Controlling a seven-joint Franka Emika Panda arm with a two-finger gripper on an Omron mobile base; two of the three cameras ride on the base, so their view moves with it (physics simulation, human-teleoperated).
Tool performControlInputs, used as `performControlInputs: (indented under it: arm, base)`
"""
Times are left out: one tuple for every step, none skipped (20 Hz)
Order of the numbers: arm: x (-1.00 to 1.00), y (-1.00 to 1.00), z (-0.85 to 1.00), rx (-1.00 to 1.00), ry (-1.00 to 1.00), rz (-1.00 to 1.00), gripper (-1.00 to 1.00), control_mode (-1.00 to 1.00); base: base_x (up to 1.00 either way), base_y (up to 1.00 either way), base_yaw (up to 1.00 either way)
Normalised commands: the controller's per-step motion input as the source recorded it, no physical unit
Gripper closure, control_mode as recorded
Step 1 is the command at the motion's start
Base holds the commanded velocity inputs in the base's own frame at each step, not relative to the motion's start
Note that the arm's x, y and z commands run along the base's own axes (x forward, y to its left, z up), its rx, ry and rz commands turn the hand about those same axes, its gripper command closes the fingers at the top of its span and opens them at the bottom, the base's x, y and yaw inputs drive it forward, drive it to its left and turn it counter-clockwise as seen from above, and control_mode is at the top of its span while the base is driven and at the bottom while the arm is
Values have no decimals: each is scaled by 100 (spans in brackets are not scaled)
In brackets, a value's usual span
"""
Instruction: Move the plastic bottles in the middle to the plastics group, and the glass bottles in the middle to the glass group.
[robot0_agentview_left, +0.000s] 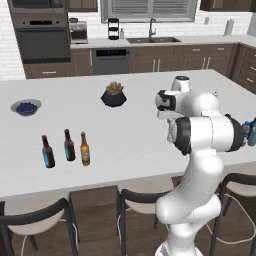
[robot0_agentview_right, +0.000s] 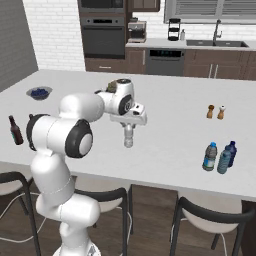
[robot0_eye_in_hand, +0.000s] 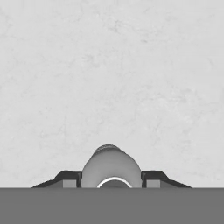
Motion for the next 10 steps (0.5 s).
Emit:
performControlInputs:
  arm:
    - [0,-75,43,0,0,-5,100,-100]
    - [0,-81,42,0,0,-5,100,-100]
    - [0,-84,38,0,0,-6,100,-100]
    - [0,-85,35,0,0,-6,100,-100]
    - [0,-87,31,0,0,-7,100,-100]
    - [0,-87,26,0,0,-8,100,-100]
    - [-11,-89,11,0,0,-9,100,-100]
    - [-22,-90,6,0,0,-8,100,-100]
    - [-26,-92,0,0,0,-7,100,-100]
    - [-32,-94,0,0,0,-6,100,-100]
  base:
    - [0,0,0]
    - [0,0,0]
    - [0,0,0]
    - [0,0,0]
    - [0,0,0]
    - [0,0,0]
    - [0,0,0]
    - [0,0,0]
    - [0,0,0]
    - [0,0,0]
